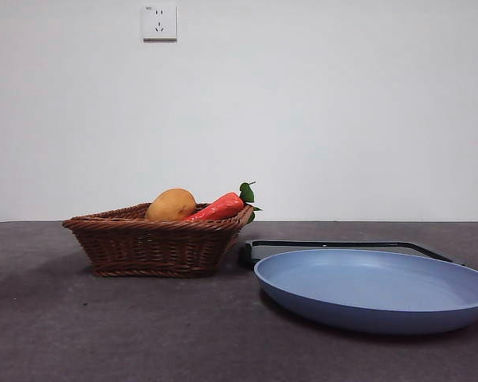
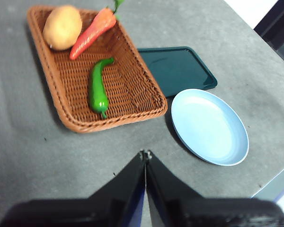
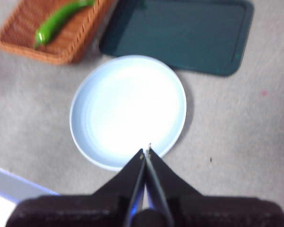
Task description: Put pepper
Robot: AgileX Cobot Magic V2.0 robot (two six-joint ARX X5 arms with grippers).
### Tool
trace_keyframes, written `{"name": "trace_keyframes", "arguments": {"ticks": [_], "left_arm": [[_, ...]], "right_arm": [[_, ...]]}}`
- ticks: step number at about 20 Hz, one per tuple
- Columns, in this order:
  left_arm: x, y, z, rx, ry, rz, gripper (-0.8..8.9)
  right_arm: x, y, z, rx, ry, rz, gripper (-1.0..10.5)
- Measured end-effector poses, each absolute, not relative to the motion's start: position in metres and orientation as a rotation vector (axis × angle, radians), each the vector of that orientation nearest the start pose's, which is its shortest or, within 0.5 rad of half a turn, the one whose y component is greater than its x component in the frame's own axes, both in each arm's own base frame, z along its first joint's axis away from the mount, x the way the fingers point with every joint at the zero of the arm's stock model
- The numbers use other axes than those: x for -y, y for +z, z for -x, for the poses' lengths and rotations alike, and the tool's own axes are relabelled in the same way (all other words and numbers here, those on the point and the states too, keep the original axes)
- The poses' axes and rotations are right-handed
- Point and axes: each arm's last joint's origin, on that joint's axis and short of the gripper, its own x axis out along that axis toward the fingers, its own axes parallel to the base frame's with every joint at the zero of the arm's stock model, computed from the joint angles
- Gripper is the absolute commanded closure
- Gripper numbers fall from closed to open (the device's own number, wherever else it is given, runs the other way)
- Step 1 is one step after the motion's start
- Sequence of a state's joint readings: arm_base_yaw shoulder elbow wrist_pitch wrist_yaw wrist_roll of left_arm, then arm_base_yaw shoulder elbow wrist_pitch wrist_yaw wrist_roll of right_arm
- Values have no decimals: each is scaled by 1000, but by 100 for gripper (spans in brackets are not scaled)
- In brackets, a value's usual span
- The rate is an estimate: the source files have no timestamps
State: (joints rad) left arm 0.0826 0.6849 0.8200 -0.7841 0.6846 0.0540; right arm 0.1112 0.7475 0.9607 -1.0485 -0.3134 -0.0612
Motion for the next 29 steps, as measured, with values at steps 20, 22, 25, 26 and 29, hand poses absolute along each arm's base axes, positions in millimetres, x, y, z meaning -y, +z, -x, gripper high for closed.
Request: {"name": "trace_keyframes", "arguments": {"ticks": [20,22,25,26,29], "left_arm": [[9,309,-123,-588,-625,191,437],[9,309,-123,-588,-625,191,437],[9,309,-123,-588,-625,191,437],[9,309,-123,-588,-625,191,437],[9,309,-123,-588,-625,191,437]], "right_arm": [[-34,254,-228,-1126,414,-60,623],[-36,236,-243,-1182,411,-66,623],[-39,212,-260,-1244,409,-72,623],[-40,205,-265,-1261,412,-71,623],[-44,187,-274,-1301,417,-70,665]]}}
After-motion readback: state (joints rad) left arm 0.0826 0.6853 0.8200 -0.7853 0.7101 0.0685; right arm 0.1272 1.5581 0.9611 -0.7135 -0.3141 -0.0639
